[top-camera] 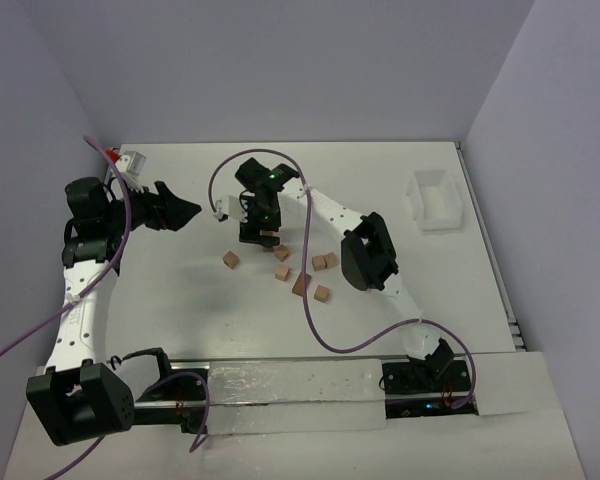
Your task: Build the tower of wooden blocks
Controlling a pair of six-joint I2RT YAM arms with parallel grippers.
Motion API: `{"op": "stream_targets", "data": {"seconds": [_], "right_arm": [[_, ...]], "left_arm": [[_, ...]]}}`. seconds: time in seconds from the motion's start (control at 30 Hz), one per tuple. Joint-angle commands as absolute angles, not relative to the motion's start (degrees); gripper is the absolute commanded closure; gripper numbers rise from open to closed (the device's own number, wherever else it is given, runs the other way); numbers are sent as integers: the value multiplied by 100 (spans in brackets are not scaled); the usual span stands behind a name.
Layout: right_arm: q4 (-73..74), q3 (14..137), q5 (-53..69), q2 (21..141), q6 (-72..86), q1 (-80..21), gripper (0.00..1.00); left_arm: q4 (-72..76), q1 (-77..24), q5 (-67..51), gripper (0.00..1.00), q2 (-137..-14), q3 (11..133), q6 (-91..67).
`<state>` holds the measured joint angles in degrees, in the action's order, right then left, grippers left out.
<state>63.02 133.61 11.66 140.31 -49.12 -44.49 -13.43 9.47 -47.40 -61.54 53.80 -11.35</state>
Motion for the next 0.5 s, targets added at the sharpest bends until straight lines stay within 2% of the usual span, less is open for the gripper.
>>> {"op": "stream_targets", "data": {"seconds": [0.0,0.03,0.47], "right_arm": [[6169,13651,1213,13689,-4885,-4500,6],[6162,13666,1213,13635,-4862,-4500,1],[6090,13777,1619,12672,-4600,-4495,0]], "left_arm": [[-1108,984,-4860,1,-6100,5405,-1179],[-1116,984,-4852,1,-6100,5405,-1195],[-1041,984,-4702,1,-6091,5445,-1208]]}}
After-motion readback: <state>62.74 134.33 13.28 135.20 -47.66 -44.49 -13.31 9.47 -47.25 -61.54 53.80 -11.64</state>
